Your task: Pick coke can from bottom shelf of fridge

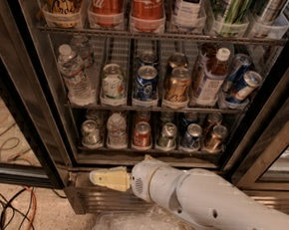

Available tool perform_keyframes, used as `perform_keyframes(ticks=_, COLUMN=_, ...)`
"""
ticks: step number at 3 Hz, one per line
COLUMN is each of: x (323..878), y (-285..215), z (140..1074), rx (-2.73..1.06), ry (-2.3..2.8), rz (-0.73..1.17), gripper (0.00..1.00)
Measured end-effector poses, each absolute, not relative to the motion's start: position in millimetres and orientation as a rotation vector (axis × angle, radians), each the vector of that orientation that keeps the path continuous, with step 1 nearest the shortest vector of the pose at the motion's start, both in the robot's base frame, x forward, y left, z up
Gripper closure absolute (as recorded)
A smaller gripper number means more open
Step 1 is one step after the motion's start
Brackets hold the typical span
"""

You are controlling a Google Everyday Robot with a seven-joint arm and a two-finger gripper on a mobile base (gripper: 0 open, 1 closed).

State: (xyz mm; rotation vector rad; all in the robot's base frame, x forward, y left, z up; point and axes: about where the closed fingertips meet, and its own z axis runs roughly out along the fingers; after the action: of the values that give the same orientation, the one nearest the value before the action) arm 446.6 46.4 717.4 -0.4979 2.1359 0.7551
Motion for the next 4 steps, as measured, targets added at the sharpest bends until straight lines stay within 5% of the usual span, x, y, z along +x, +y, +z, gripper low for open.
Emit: perform_keyframes(ticks=4, x=490.6, y=87.1, z=640.1, rx=-0.335, ry=1.977, rz=0.66, gripper=0.0)
